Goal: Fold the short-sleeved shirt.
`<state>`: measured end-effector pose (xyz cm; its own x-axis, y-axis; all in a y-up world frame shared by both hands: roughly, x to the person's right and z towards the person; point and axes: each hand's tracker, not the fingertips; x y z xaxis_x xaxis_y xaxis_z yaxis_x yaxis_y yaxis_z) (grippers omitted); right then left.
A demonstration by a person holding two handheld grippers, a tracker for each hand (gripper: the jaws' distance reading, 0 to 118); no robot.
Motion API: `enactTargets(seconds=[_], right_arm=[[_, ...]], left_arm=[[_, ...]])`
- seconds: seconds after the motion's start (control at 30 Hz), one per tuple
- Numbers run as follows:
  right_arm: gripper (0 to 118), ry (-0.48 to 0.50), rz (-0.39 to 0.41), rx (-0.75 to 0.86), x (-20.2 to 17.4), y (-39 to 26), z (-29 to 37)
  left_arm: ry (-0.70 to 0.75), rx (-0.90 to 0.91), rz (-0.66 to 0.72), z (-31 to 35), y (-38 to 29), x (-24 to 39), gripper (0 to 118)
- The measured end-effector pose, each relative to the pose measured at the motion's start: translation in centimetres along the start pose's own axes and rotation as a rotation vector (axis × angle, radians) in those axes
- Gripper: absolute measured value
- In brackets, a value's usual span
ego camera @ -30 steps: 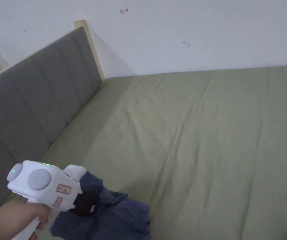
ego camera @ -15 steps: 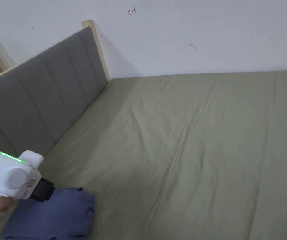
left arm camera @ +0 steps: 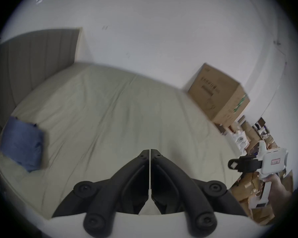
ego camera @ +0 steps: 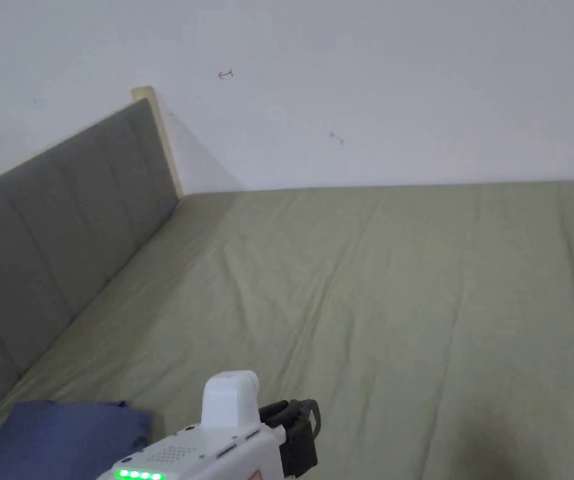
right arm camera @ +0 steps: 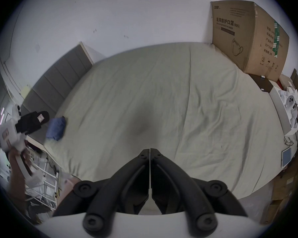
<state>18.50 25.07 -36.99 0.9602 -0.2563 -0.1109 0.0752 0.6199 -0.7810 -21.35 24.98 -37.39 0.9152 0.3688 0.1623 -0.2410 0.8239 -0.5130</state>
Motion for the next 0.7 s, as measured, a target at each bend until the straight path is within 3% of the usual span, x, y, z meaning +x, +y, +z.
enactTargets(seconds=[0.07,0.17,0.27,0.37,0.67,0.7], right_arm=[[0,0.026,0.0,0.126,-0.3,0.8,2.6],[0,-0.015,0.056,0.398,-1.2,1.5,6.8],[0,-0.184,0.125,0.819,-2.5,-0.1,10.2],[0,-0.273,0.187,1.019,-2.6,-2.0,10.3],[1,-0.25,0.128,0.918,-2.2,-2.4,10.2],[9,-0.243,0.133,0.905,-2.1,-2.4,10.3]], left_arm=[[0.02,0.139,-0.054,1.7,1.1,3.0,1],[0.026,0.3,-0.169,4.1,2.7,6.5,1],[0.136,0.524,-0.271,6.3,2.5,9.6,1],[0.223,0.655,-0.347,7.6,1.3,11.8,1],[0.277,0.672,-0.389,8.8,0.2,13.6,1],[0.268,0.663,-0.378,8.9,0.2,13.5,2]])
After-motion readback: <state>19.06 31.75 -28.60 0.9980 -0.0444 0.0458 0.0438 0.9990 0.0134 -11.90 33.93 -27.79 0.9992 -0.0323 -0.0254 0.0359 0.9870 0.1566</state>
